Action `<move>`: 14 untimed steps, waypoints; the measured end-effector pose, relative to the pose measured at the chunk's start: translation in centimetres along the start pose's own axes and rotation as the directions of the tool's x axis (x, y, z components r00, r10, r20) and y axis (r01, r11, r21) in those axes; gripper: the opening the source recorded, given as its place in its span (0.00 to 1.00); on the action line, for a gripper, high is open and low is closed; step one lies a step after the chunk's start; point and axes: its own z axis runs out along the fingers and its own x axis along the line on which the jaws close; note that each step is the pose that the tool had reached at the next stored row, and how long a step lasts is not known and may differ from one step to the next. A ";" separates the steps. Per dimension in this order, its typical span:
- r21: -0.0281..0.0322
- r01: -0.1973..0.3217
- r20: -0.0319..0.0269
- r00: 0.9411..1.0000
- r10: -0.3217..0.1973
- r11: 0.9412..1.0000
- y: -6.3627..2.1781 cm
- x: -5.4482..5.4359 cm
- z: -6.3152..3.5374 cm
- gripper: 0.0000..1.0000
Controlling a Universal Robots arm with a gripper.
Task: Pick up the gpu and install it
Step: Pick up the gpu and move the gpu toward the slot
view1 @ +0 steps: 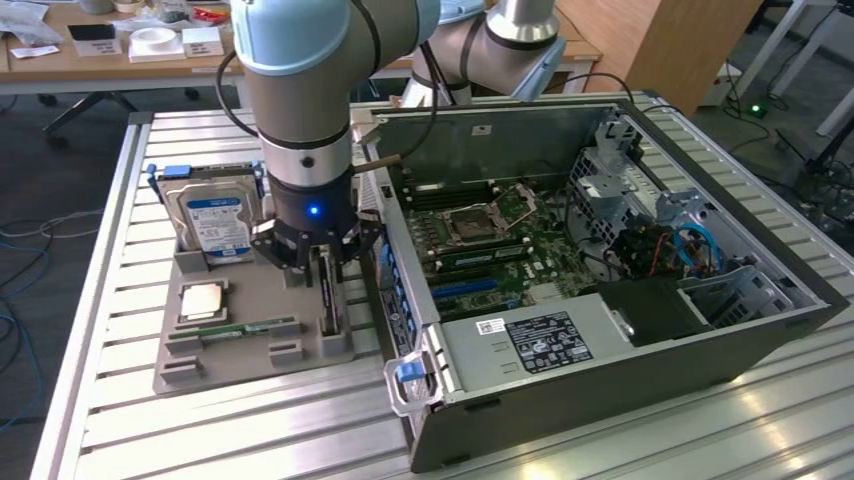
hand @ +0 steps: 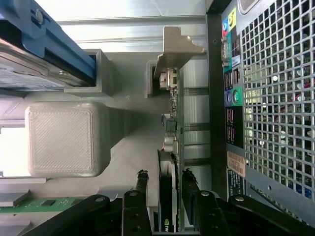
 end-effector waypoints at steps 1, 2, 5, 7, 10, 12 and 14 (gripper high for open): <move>0.000 0.000 0.000 1.000 0.000 1.000 0.00 0.0 0.00 0.42; 0.000 0.000 0.000 1.000 0.000 1.000 -0.01 0.0 0.00 0.42; 0.000 0.000 0.000 1.000 0.000 1.000 -0.01 -0.1 0.00 0.42; 0.000 0.000 0.000 1.000 0.000 1.000 -0.01 -0.1 0.00 0.42; 0.000 0.000 0.000 1.000 0.000 1.000 -0.01 -0.1 0.00 0.42; 0.000 0.000 0.000 1.000 0.000 1.000 -0.01 -0.1 0.00 0.42; 0.000 0.000 0.000 1.000 0.000 1.000 -0.01 -0.1 0.00 0.42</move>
